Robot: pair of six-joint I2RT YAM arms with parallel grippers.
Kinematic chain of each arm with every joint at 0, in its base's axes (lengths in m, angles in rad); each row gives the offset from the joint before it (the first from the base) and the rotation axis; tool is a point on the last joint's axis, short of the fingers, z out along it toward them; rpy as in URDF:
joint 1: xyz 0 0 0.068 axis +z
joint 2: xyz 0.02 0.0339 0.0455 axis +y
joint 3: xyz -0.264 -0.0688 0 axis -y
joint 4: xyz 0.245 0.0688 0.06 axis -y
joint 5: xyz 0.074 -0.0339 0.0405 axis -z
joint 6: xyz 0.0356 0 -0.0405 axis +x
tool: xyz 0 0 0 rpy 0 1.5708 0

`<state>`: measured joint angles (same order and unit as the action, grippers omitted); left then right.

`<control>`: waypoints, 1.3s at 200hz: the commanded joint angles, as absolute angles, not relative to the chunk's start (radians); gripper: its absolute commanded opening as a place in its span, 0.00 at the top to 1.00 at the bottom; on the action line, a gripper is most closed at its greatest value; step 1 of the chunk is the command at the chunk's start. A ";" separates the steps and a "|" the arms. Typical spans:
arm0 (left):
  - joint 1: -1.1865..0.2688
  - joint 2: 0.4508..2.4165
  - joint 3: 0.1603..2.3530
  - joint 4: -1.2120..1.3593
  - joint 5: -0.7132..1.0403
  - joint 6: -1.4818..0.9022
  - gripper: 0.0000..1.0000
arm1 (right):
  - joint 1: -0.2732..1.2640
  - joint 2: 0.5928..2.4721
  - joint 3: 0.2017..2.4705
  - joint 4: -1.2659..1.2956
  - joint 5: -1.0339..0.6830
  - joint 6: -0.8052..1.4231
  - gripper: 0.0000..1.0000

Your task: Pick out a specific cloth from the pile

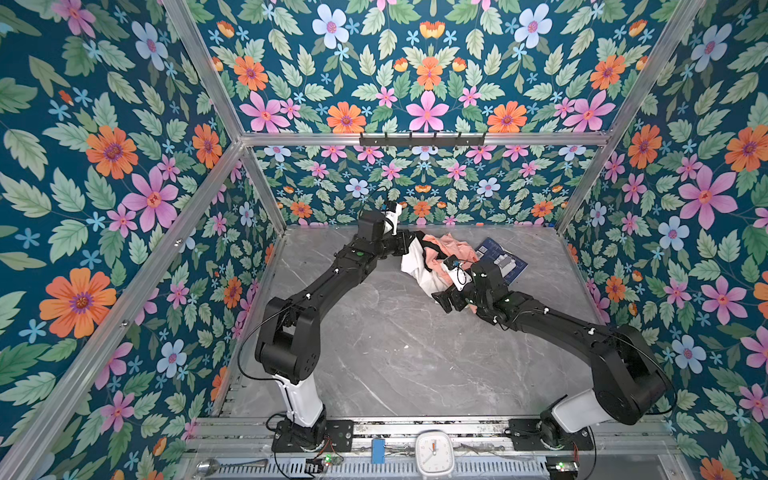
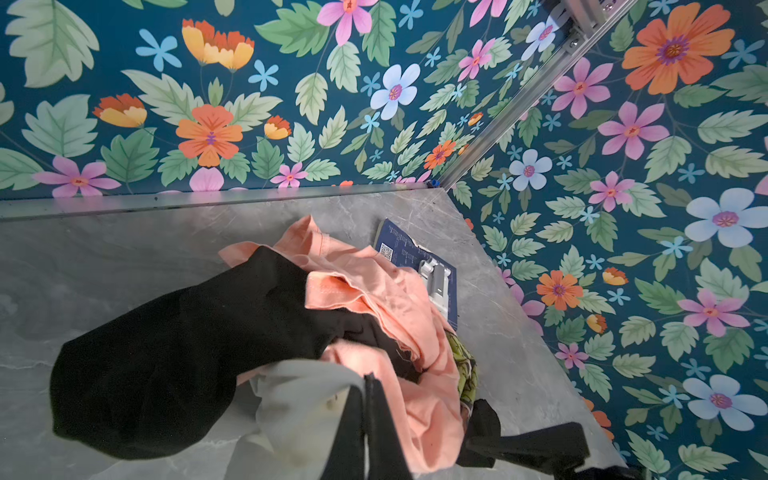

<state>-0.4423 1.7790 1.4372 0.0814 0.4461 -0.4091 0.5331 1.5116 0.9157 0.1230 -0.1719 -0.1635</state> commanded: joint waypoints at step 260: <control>-0.446 1.663 1.439 0.192 0.485 -0.460 1.00 | 0.533 1.500 0.911 0.122 -0.153 -0.153 0.01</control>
<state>-0.4450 1.6787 1.4361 0.1047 0.4713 -0.4454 0.5331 1.5078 0.9039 0.1226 -0.1551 -0.1619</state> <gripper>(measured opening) 0.050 0.993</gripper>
